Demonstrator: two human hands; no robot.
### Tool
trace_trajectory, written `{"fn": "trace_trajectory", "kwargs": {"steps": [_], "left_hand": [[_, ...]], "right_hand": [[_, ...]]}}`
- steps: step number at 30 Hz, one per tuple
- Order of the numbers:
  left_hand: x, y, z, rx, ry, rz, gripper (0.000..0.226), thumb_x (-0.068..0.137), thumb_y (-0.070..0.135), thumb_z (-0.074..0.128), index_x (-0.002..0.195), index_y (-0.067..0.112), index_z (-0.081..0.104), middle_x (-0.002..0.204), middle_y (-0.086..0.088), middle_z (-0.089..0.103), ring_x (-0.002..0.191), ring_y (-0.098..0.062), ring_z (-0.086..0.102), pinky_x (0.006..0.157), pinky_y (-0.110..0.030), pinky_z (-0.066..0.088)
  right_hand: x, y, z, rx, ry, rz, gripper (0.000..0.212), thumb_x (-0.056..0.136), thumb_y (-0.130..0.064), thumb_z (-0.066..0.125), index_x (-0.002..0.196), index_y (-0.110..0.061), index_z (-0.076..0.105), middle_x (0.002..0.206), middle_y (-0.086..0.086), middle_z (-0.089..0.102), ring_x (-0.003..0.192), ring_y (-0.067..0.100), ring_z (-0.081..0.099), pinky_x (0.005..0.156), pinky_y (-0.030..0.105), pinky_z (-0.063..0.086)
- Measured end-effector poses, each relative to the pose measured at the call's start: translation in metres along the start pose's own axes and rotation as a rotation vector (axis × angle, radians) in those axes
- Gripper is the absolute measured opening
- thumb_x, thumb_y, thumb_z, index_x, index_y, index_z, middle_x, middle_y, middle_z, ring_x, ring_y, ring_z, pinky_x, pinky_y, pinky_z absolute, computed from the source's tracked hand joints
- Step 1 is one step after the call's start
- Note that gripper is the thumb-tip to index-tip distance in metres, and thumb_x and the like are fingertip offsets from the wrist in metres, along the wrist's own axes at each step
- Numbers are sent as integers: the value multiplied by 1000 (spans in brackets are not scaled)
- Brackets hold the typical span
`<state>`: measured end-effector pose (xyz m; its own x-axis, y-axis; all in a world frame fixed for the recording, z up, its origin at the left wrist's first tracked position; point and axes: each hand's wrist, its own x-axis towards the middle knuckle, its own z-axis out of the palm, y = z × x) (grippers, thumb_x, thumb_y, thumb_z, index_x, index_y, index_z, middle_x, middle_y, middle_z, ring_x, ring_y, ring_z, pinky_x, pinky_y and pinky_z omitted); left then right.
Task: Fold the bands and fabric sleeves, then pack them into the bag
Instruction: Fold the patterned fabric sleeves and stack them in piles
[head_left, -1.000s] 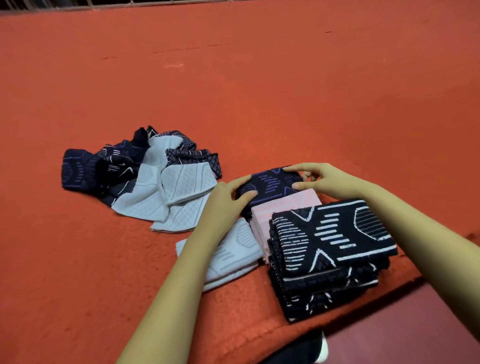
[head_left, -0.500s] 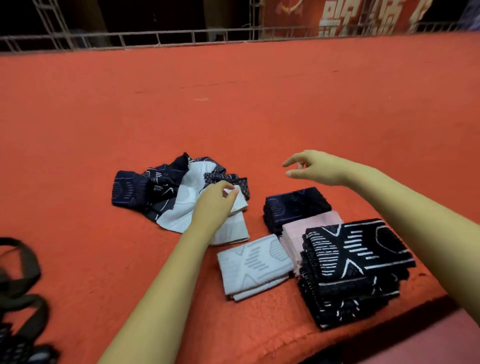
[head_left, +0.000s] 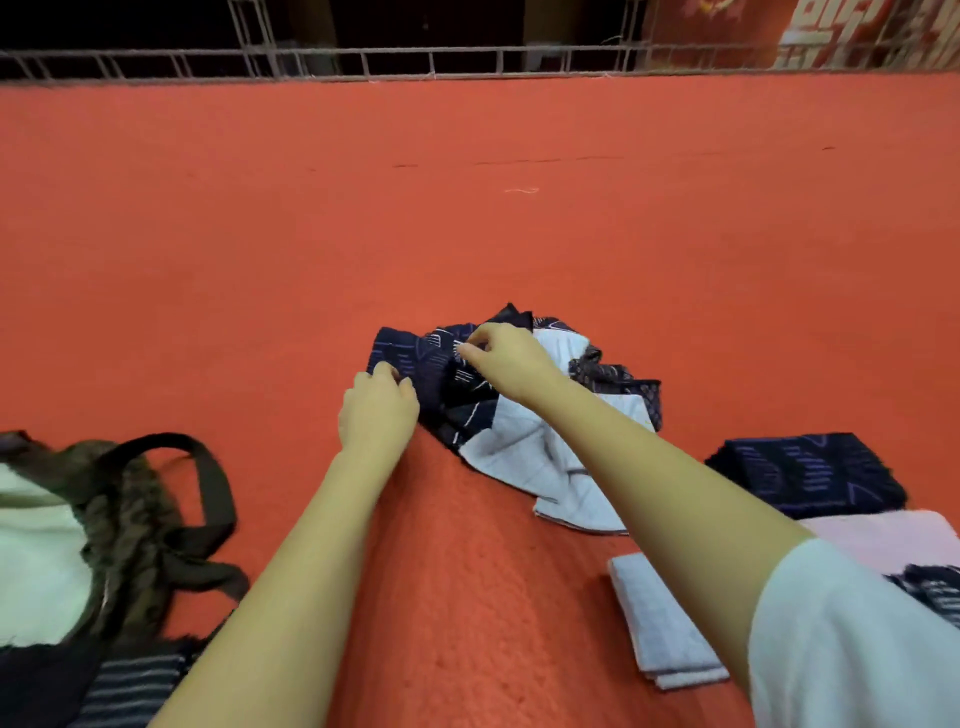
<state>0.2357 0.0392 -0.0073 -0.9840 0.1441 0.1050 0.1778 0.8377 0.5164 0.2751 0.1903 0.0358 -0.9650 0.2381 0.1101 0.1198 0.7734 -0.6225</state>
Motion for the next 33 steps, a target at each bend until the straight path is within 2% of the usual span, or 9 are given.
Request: {"fn": "trace_trajectory", "kwargs": {"steps": [2,5,10,14,20,25,28,30,33], "left_hand": [[17,-6,-1,-51,29,-77,37,98,23,40,128,1,46,127,-26,46,117,-43,45,97,-44,34],[42,-10,2,-137,43,-113,44,100,22,37,136,-3,36,135,-28,40,124,-43,40,101,-43,29],[62,-28,19,-307,-2,-133,51,102,23,33,147,0,23,146,-24,35,135,-34,32,106,-34,24],[56,-30,28,-409,118,-63,38,96,15,46,131,0,49,128,-21,53,123,-33,46,100,-32,30],[18,-15,5,-601,276,28,28,89,3,52,117,7,57,111,-9,61,104,-21,57,90,-23,38],[-36,-15,-12,-643,216,-34,42,90,4,45,131,14,41,108,-15,58,103,-30,54,88,-33,38],[-77,-19,-20,-596,137,-60,54,91,6,42,141,22,34,119,-12,49,103,-23,49,87,-24,33],[-105,-27,-20,-549,67,-31,59,90,6,46,145,22,32,119,-8,45,96,-13,44,80,-14,28],[-141,-39,-17,-565,-25,4,63,87,-1,49,146,16,33,134,-6,44,115,-12,44,87,-6,24]], "right_hand": [[10,-2,20,121,78,69,27,92,-30,52,92,-7,66,82,13,70,83,31,65,80,42,52],[15,-3,42,244,150,109,23,91,-31,55,87,-11,66,66,7,68,70,26,68,77,45,54],[13,1,63,345,162,90,16,84,-26,63,96,-15,65,77,1,65,79,25,65,78,45,53],[9,0,62,346,199,34,19,87,-19,60,104,-11,65,90,2,63,86,16,59,85,38,48],[-22,-18,69,593,214,76,25,89,-12,58,113,-10,63,103,2,65,90,9,59,89,28,47],[-56,-29,64,802,228,204,27,87,-7,63,114,-4,62,103,8,63,100,18,58,97,35,47],[-85,-23,61,759,172,212,33,84,-5,65,117,-2,61,111,12,64,102,19,60,96,32,47],[-108,-15,60,740,130,197,38,83,2,63,121,-1,59,115,12,64,95,13,59,90,25,49],[-144,-6,57,662,61,146,44,85,10,54,127,-1,54,119,5,60,93,6,57,77,6,44]]}}
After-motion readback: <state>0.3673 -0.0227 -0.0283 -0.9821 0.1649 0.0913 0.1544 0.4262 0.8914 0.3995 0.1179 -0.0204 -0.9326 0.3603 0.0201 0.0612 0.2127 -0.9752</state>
